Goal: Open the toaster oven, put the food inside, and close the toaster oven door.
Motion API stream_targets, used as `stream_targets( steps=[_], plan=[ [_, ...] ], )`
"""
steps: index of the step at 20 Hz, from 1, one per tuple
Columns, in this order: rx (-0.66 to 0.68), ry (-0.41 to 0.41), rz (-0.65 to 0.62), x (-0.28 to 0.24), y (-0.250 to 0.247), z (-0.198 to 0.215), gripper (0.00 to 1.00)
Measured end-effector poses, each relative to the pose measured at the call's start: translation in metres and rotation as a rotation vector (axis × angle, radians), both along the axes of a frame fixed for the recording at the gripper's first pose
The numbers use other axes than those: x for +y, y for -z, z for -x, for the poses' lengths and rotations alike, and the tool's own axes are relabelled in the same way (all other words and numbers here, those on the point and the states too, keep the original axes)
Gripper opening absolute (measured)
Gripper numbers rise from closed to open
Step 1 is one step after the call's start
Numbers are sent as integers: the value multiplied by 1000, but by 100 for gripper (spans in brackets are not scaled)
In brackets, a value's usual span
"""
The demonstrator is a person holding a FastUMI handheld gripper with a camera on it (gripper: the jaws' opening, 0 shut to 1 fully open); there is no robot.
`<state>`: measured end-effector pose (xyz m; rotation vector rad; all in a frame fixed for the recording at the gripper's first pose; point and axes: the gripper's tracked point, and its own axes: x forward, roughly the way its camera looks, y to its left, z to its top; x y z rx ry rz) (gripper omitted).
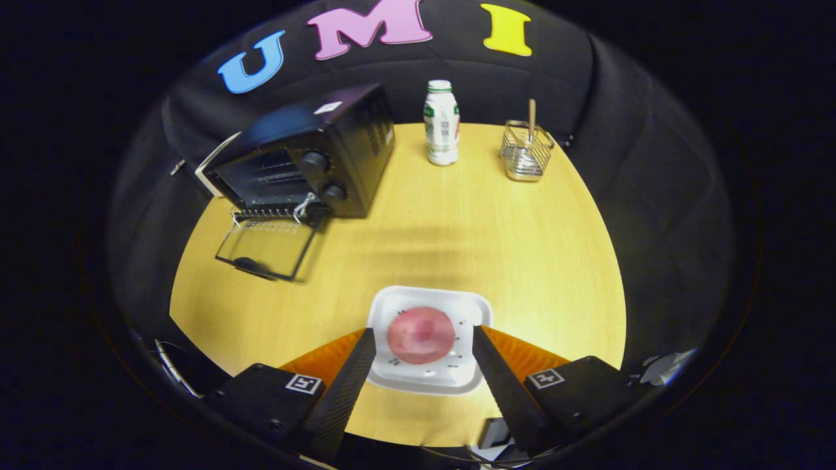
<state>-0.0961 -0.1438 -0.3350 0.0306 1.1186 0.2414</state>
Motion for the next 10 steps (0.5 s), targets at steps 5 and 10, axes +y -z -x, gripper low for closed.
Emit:
stream_targets(
  steps=[5,10],
  plan=[
    [133,31,-4,-32,53,4,98],
    [238,27,-2,-39,88,1,90]
  ],
)
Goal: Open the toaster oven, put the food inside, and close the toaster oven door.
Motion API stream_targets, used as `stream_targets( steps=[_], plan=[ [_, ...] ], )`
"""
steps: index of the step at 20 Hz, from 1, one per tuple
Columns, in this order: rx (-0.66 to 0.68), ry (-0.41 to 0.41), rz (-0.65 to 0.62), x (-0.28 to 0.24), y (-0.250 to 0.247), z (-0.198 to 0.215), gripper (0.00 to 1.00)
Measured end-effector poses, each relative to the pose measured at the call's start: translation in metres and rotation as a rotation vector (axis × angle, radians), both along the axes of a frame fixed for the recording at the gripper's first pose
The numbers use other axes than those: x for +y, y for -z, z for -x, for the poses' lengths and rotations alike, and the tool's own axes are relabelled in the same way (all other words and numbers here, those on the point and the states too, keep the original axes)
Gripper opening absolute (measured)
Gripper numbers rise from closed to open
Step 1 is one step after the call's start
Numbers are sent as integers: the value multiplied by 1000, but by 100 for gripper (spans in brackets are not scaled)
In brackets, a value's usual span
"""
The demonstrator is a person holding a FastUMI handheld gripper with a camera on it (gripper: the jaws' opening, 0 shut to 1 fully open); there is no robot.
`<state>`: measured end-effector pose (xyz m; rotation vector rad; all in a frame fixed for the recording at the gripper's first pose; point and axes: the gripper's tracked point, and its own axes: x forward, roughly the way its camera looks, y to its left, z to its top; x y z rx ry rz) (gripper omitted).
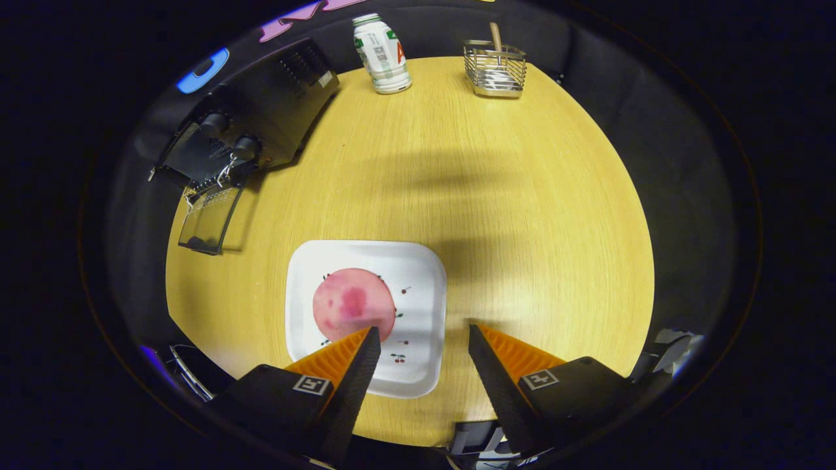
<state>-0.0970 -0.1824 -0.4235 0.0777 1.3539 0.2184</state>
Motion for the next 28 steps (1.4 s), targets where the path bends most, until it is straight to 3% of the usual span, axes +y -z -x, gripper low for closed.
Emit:
stream_targets(
  steps=[2,3,5,8,15,22,28],
  plan=[
    [8,-22,31,-6,9,-7,72],
    [29,-52,32,-9,12,-4,53],
    [28,-19,-9,-7,3,-8,16],
    [76,-7,-111,-5,9,-1,6],
    [80,316,-406,3,-5,-1,5],
    [42,445,-531,32,-35,7,5],
    [0,530,-632,87,-82,23,5]
  ],
)
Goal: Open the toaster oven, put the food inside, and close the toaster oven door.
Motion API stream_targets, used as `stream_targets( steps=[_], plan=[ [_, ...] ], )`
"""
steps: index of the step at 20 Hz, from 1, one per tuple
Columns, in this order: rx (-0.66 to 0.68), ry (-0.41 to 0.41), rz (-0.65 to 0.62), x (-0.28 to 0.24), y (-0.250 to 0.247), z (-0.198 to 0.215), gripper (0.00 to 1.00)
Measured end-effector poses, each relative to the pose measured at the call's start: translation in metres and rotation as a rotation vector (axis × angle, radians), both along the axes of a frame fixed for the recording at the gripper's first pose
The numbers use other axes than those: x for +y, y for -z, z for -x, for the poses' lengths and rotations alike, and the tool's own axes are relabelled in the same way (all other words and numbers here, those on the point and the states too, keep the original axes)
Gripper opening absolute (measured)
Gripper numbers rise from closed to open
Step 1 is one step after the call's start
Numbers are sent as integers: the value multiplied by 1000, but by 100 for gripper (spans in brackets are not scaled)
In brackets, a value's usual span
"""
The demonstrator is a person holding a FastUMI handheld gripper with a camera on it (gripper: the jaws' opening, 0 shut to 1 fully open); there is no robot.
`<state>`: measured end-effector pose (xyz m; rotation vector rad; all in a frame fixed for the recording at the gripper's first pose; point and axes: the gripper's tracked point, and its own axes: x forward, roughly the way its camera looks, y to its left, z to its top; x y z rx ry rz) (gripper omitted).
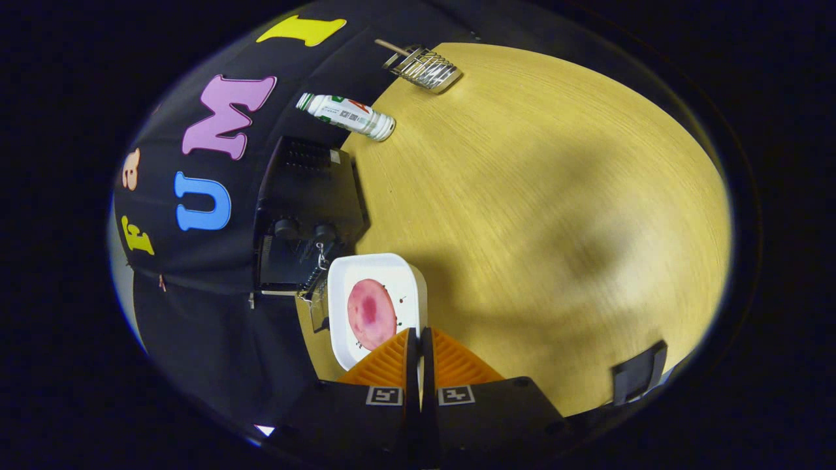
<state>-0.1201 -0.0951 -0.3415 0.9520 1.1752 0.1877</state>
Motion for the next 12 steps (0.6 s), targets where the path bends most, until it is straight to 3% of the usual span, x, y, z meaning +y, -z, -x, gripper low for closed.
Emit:
stream_targets(
  steps=[12],
  plan=[
    [5,63,-116,177,-31,16,5]
  ],
)
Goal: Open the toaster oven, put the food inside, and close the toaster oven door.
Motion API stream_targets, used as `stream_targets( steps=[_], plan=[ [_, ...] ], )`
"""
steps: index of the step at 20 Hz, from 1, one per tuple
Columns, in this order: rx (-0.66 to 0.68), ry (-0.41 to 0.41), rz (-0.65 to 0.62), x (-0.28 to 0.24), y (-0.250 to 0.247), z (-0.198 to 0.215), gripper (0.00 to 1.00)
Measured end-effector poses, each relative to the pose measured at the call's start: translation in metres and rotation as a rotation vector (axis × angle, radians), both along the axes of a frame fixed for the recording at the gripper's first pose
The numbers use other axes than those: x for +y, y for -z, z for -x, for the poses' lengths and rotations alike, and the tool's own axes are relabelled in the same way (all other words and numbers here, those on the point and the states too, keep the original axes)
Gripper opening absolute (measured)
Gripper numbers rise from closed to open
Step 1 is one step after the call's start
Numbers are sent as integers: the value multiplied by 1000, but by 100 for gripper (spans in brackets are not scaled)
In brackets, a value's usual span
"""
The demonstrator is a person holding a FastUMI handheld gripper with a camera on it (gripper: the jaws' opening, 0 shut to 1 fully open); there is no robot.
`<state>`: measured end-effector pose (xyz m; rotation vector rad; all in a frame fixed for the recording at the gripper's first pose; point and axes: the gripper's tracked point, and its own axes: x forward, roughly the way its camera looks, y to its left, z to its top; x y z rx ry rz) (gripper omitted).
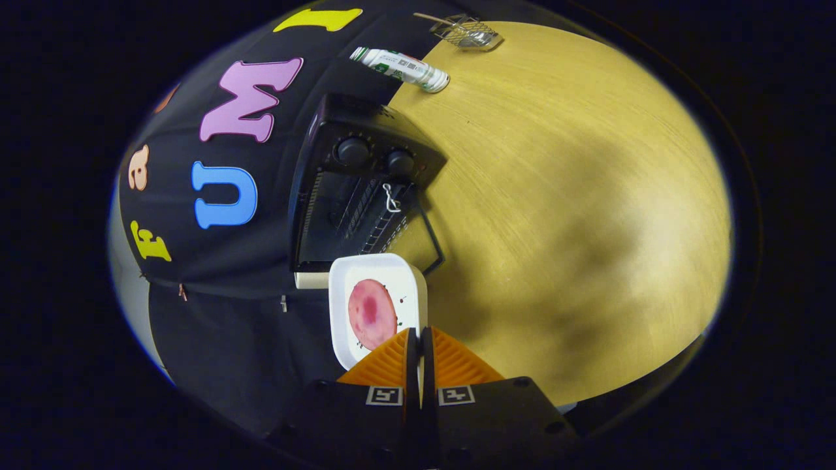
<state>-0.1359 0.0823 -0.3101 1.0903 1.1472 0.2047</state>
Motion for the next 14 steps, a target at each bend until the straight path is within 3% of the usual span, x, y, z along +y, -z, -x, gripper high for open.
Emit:
stream_targets(
  steps=[4,14],
  plan=[
    [0,104,27,37,9,-28,5],
    [49,470,3,85,20,-105,5]
  ],
)
